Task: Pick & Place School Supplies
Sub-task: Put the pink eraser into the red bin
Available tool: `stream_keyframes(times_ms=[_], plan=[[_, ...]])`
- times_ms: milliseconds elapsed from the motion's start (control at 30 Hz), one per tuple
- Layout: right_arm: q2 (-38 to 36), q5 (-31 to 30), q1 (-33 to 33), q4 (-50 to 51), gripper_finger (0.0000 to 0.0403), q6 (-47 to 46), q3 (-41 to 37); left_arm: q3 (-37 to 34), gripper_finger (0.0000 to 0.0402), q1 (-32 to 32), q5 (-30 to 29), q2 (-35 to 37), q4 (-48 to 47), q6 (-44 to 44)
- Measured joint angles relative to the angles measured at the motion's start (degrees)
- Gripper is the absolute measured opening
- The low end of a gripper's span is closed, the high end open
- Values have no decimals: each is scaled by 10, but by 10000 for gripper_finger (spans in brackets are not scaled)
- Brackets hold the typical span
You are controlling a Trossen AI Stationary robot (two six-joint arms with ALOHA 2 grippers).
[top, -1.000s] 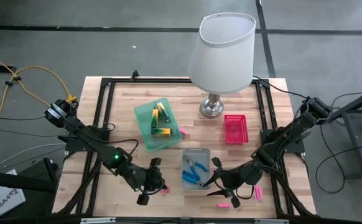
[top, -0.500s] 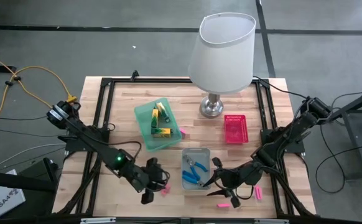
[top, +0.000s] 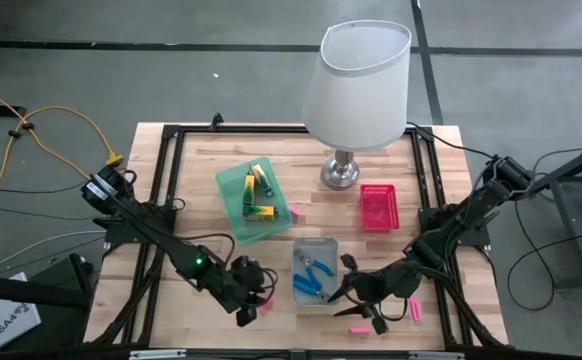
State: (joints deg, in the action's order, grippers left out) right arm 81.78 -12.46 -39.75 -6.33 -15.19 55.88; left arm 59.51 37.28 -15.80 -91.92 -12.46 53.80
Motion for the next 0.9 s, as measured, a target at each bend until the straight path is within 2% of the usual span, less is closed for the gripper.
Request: stream_keyframes(times_ms=[333, 667, 900], plan=[[0, 11, 0, 23, 144, 0, 0, 0, 119, 0, -8, 0, 4, 42], [0, 6, 1, 50, 144, 0, 0, 0, 114, 0, -9, -14, 10, -74], [0, 6, 2, 58, 144, -16, 0, 0, 114, 0, 10, -44, 5, -95]])
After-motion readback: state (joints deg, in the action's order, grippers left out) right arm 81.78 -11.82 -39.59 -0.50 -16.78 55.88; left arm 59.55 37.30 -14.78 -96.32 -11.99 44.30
